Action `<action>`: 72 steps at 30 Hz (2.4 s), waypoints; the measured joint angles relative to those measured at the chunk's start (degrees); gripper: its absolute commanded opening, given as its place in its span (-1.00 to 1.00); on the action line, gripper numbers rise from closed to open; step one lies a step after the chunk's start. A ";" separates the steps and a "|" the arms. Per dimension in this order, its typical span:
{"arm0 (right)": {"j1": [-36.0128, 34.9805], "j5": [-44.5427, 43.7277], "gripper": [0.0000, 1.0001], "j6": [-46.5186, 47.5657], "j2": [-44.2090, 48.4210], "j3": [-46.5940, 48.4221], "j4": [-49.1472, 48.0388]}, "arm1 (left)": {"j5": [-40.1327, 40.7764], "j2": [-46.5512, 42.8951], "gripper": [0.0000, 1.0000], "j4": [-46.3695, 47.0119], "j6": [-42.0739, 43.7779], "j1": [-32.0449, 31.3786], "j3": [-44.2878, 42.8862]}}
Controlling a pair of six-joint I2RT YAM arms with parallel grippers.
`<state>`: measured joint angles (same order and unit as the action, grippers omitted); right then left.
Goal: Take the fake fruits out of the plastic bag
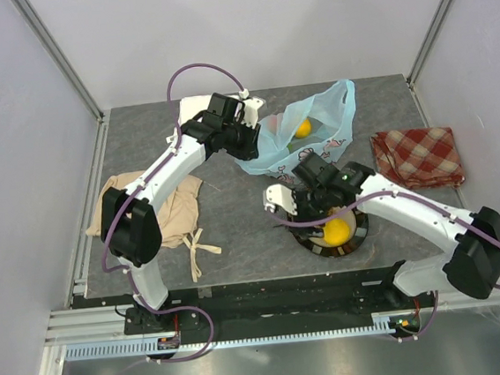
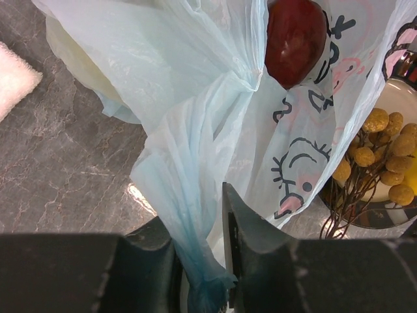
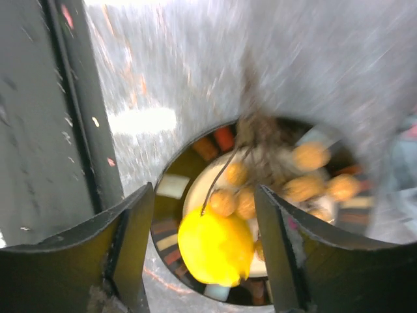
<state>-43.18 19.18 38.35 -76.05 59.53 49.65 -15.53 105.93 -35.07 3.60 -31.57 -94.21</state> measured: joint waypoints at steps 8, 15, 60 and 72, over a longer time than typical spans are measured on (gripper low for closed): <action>0.85 4.79 0.40 -3.10 -4.79 25.03 9.68 | -0.98 0.00 -0.35 0.00 -0.04 0.00 0.00; 8.72 -0.42 -0.36 -9.40 -10.80 36.89 -1.07 | -2.49 -2.21 -0.60 0.02 -1.29 0.00 1.57; 29.16 -10.05 0.71 -22.82 -56.08 53.00 -24.37 | 22.80 -9.84 -0.94 12.04 -13.46 0.20 14.36; 29.29 -11.04 -0.14 -23.82 -61.44 53.70 -23.98 | 20.76 -8.94 -0.95 12.72 -13.31 0.20 13.62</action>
<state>-13.89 8.14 14.52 -137.49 113.23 25.67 5.23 96.99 -22.35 -9.72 -31.38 -80.60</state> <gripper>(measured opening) 0.641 0.027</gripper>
